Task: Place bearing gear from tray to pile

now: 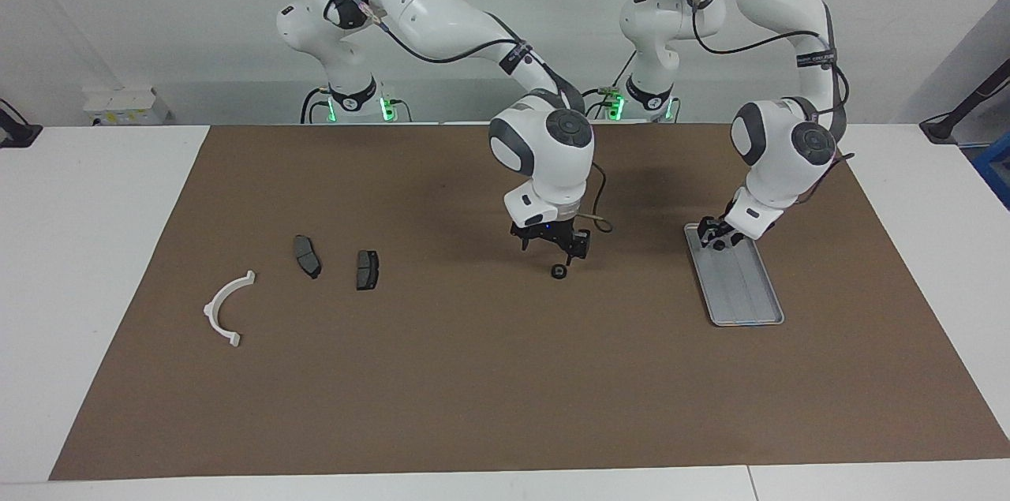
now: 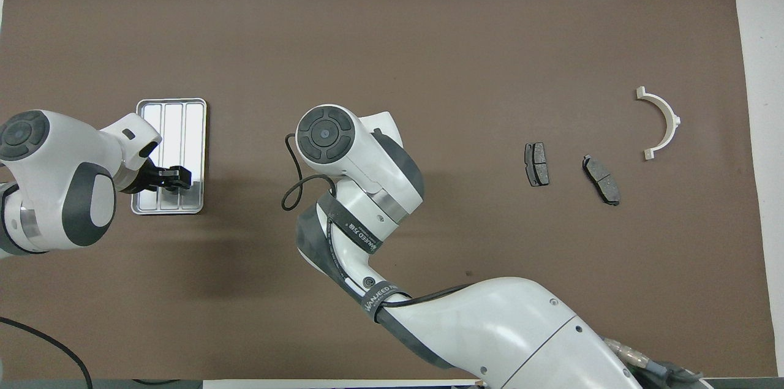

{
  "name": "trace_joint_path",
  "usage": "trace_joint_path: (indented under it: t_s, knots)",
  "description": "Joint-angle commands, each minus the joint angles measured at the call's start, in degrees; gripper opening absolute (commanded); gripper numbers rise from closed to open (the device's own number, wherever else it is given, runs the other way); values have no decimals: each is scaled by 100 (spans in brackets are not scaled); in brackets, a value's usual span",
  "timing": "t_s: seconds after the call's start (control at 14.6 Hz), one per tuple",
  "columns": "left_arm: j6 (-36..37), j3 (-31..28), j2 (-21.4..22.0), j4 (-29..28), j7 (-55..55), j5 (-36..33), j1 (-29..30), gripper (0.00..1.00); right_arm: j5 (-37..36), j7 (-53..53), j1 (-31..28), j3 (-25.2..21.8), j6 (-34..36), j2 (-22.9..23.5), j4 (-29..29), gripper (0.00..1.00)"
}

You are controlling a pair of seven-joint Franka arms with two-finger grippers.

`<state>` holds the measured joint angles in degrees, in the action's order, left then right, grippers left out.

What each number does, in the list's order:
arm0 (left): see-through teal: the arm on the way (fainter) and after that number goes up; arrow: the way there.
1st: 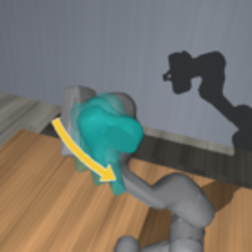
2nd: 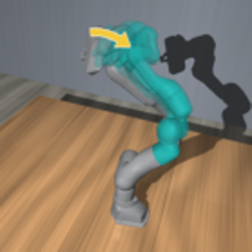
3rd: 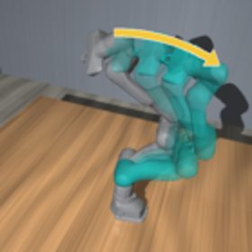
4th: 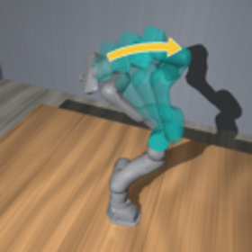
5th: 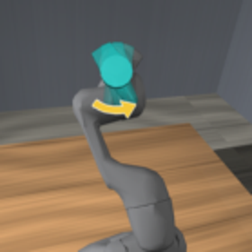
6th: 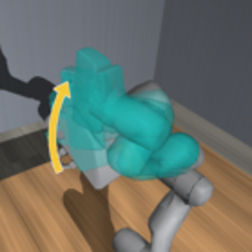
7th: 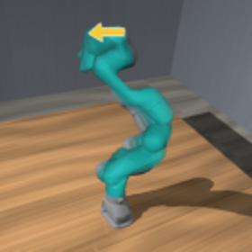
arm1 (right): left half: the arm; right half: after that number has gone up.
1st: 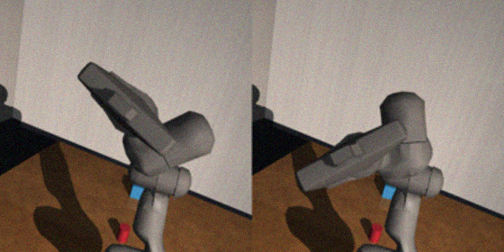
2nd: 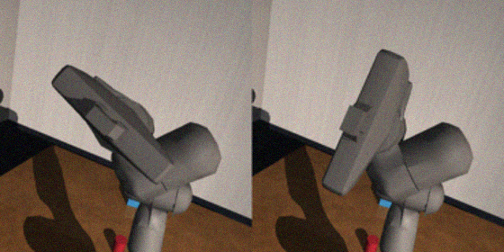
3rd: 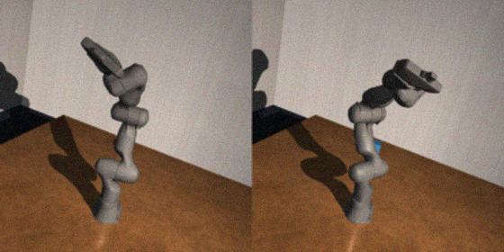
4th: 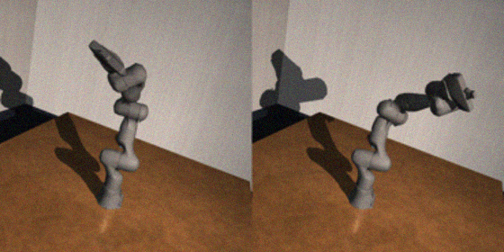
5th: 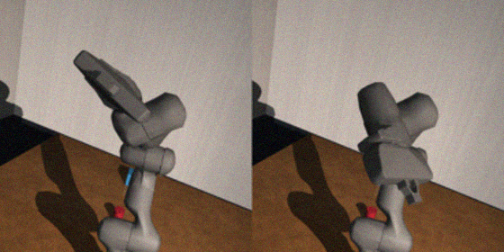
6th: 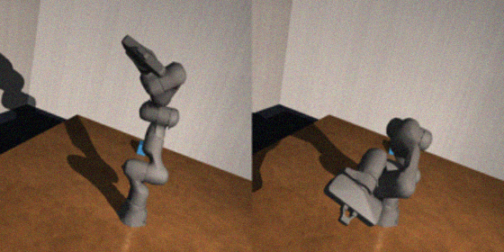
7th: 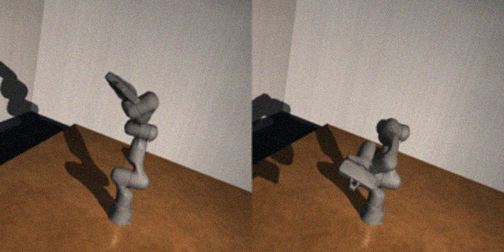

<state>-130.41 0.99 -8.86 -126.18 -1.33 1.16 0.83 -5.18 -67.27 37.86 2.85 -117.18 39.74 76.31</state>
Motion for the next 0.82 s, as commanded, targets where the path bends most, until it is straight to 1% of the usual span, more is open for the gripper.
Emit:
trace_joint_path:
  t_s: [0.0, 0.07, 0.14, 0.41, 0.76]
  knots:
    - [-178, 59, 201, -250, -25, 7, 93, 66, -202, -120, 134, -30, 177, 428, -581, 100]
    - [-187, 59, 201, -250, -16, 7, 93, 61, -203, -120, 134, -30, 169, 507, -626, 100]
    - [-213, 59, 192, -250, -16, 7, 93, 59, -203, -128, 134, -30, 169, 534, -635, 100]
    - [-274, 59, 157, -258, -16, 7, 84, 59, -203, -120, 134, -4, 90, 543, -574, 100]
    - [-284, 59, 139, -258, -25, 7, 84, 58, -159, -93, 134, 14, -366, 543, -390, 100]
